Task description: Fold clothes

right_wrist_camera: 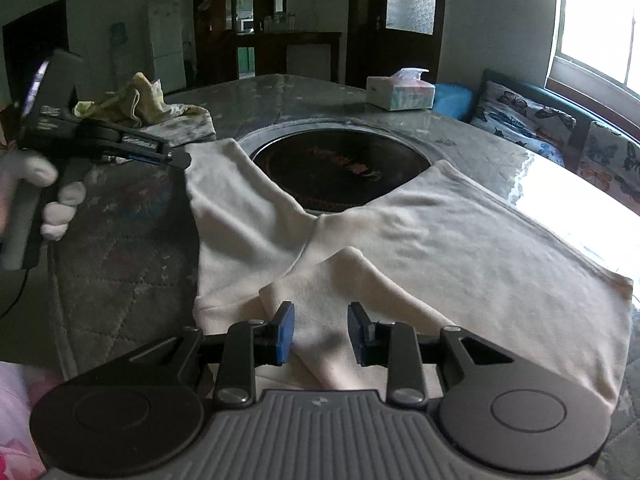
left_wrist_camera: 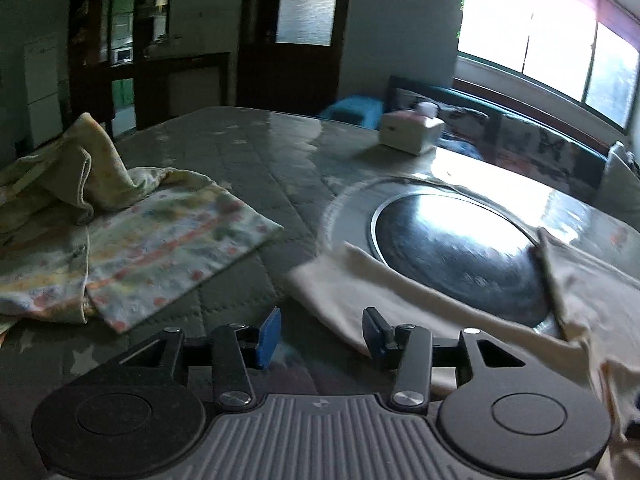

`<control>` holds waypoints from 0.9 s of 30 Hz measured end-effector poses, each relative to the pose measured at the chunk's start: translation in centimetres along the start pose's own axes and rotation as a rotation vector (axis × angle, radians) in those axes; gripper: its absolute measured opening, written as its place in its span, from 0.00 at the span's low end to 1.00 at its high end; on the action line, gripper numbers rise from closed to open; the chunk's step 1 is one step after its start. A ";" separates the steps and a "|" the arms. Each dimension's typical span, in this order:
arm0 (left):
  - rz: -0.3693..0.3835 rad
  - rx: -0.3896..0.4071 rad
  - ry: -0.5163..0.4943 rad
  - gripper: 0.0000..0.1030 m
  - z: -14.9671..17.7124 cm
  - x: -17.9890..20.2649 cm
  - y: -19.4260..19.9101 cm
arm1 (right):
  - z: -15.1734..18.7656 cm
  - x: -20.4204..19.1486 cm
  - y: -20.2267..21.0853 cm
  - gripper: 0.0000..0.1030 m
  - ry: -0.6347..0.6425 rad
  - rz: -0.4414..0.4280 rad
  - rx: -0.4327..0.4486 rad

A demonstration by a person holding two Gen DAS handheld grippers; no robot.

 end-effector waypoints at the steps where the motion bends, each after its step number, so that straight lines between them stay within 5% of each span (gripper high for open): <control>1: -0.010 0.004 0.004 0.47 -0.2 0.0 -0.3 | 0.0 0.0 0.3 0.29 0.001 0.002 0.003; 8: -0.014 -0.012 0.065 0.42 -0.9 -0.3 -2.4 | 0.0 0.3 2.0 0.32 -0.019 0.025 0.026; 16: 0.019 0.018 0.069 0.09 -1.1 0.3 -2.2 | 0.8 1.4 3.9 0.33 -0.082 0.068 0.056; 20: 0.107 0.055 0.035 0.06 -1.3 2.0 -0.1 | 1.5 2.3 5.0 0.33 -0.140 0.088 0.079; 27: 0.385 0.074 -0.069 0.06 -1.1 9.3 6.1 | 2.8 4.3 6.9 0.33 -0.239 0.133 0.112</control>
Point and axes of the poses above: each gripper's, at about its wrist camera, not at the fingertips, and y roughly against the way its jaws point, x to its right, z to its underside, the point moved 5 cm from there along -y, roughly the way its jaws point, and after that the axes turned 7 degrees about y, right-handed, at the moved point
